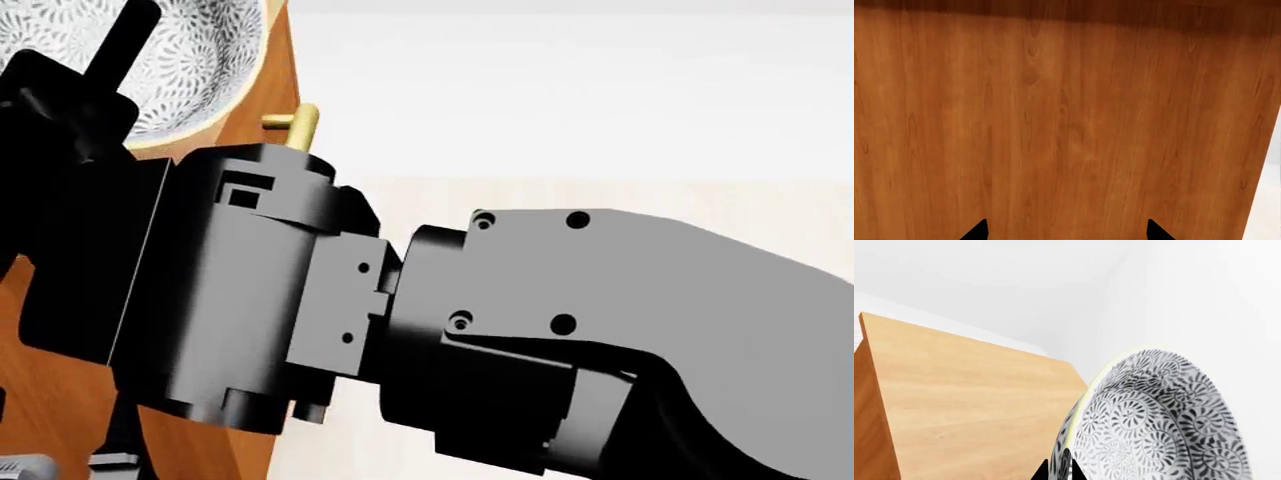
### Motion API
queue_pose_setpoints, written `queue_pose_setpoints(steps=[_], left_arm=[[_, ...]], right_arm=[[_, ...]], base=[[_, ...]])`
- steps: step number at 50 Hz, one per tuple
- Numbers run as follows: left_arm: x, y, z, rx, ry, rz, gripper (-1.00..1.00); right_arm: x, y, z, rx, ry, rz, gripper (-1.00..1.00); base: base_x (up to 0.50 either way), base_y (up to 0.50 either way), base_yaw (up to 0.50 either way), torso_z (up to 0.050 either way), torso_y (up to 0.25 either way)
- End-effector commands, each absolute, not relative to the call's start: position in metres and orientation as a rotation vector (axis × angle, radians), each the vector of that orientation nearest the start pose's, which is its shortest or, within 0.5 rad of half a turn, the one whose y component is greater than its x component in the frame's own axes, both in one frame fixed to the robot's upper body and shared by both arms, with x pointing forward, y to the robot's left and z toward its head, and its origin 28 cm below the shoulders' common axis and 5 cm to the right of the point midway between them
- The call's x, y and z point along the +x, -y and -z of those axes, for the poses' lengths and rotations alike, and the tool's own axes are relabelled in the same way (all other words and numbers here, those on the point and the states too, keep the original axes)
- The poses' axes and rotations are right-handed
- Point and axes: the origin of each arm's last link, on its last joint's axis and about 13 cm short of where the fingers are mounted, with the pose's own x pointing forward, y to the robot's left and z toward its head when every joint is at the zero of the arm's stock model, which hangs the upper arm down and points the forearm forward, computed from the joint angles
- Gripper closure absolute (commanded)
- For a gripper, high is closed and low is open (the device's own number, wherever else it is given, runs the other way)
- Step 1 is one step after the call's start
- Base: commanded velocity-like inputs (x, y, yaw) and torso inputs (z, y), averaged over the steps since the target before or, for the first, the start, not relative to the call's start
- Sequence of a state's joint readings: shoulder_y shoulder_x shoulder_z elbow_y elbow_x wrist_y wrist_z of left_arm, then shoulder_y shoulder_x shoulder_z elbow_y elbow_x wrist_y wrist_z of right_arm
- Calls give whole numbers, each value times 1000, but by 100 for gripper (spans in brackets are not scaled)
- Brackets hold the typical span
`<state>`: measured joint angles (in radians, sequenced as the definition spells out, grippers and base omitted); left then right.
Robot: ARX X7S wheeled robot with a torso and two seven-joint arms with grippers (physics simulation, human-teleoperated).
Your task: Close the top drawer of the cabinet and put the bowl on top of it.
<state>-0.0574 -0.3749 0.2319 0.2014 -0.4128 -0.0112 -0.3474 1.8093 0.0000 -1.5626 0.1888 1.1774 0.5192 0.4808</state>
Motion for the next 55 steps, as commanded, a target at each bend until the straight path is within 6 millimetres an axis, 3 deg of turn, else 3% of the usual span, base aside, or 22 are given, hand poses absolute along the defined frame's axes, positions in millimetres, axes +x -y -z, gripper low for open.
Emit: queue_pose_setpoints(steps=[1, 27, 28, 30, 35, 43, 51, 55], left_arm=[[216, -233, -64, -79, 135, -54, -100], [217, -233, -63, -91, 134, -49, -100], [217, -233, -64, -90, 134, -50, -100], [217, -233, -73, -91, 135, -51, -100], [216, -232, -76, -91, 138, -48, -100], [214, -230, -78, -95, 136, -41, -100], [212, -230, -80, -95, 141, -37, -100], [213, -230, -80, -93, 142, -33, -100]], right_arm=[[304, -84, -299, -769, 239, -678, 100], [308, -81, -281, -806, 195, -685, 100], [308, -81, -281, -812, 197, -680, -100], [307, -81, -282, -811, 200, -680, -100], [306, -82, -291, -820, 231, -666, -100], [290, -87, -340, -790, 343, -648, -100], [284, -86, -373, -783, 415, -595, -100], [280, -83, -409, -782, 484, -515, -100]], base=[[0, 0, 0, 0, 0], [0, 0, 0, 0, 0], [0, 0, 0, 0, 0], [0, 0, 0, 0, 0], [0, 0, 0, 0, 0], [0, 0, 0, 0, 0], [0, 0, 0, 0, 0], [0, 0, 0, 0, 0]])
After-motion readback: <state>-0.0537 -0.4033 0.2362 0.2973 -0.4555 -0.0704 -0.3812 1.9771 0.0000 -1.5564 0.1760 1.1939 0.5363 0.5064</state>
